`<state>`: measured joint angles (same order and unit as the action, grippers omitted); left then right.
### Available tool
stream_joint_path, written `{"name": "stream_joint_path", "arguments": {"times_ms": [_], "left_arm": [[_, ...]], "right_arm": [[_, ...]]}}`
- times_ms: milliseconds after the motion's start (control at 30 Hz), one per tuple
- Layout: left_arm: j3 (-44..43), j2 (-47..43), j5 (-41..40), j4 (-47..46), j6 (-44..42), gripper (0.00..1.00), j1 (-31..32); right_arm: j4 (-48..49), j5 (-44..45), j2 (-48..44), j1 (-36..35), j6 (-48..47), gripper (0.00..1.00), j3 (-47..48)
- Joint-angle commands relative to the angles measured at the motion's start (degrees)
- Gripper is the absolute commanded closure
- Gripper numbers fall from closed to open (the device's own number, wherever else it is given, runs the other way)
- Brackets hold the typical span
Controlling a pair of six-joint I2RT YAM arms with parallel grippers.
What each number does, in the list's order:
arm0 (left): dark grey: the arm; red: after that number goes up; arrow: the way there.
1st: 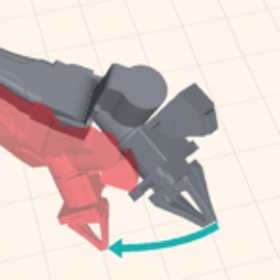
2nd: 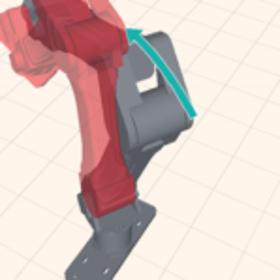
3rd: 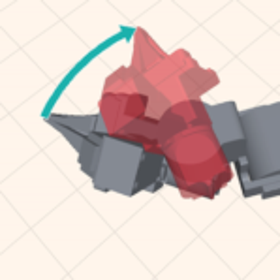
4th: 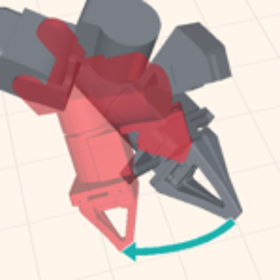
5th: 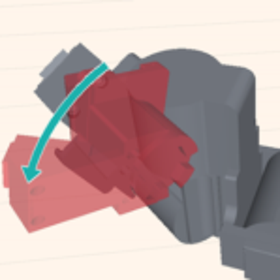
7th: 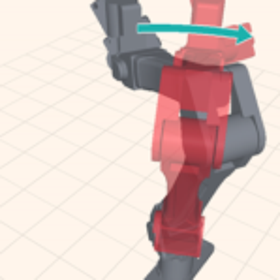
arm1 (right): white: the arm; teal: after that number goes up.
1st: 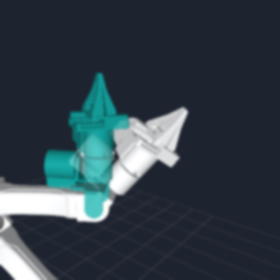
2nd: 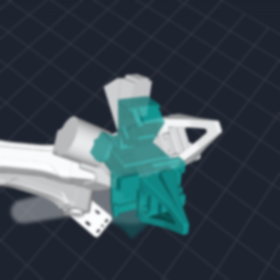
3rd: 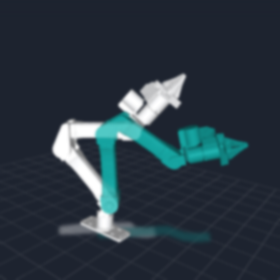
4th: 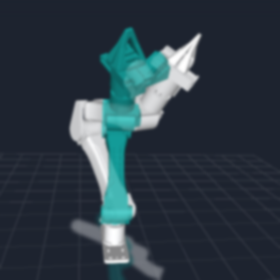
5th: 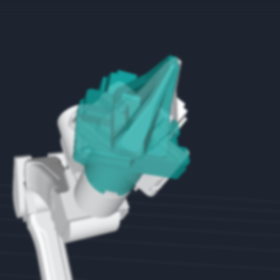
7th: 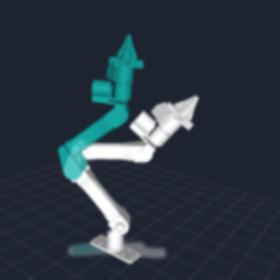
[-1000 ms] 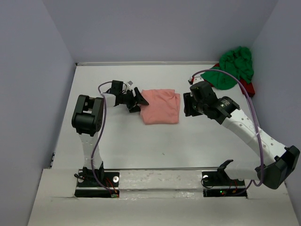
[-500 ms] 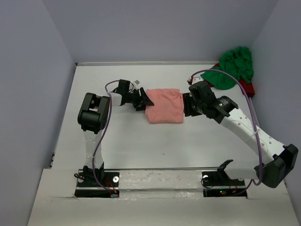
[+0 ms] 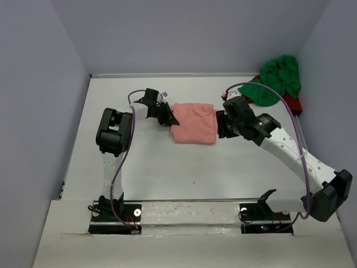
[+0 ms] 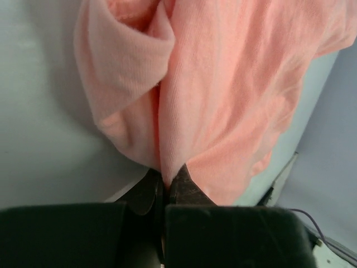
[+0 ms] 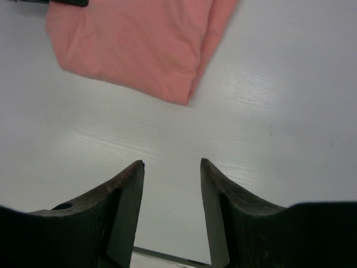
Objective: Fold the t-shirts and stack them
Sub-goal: Put the neatly folded tshirt into the corner of the board with the left arm
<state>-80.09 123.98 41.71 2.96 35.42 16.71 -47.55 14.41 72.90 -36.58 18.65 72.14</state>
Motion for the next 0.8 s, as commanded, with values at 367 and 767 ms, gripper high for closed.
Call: {"name": "stream_joint_path", "arguments": {"times_ms": [367, 767], "left_arm": [[-26.9, 5.7, -32.7, 29.0, -21.6, 1.0, -0.4], [-38.0, 10.1, -45.3, 34.0, -30.3, 1.0, -6.1]], "right_arm": [[3.4, -1.8, 0.7, -0.2, -0.1, 0.49, -2.7], [3.6, -2.9, -0.2, -0.2, -0.2, 0.49, -4.9]]}}
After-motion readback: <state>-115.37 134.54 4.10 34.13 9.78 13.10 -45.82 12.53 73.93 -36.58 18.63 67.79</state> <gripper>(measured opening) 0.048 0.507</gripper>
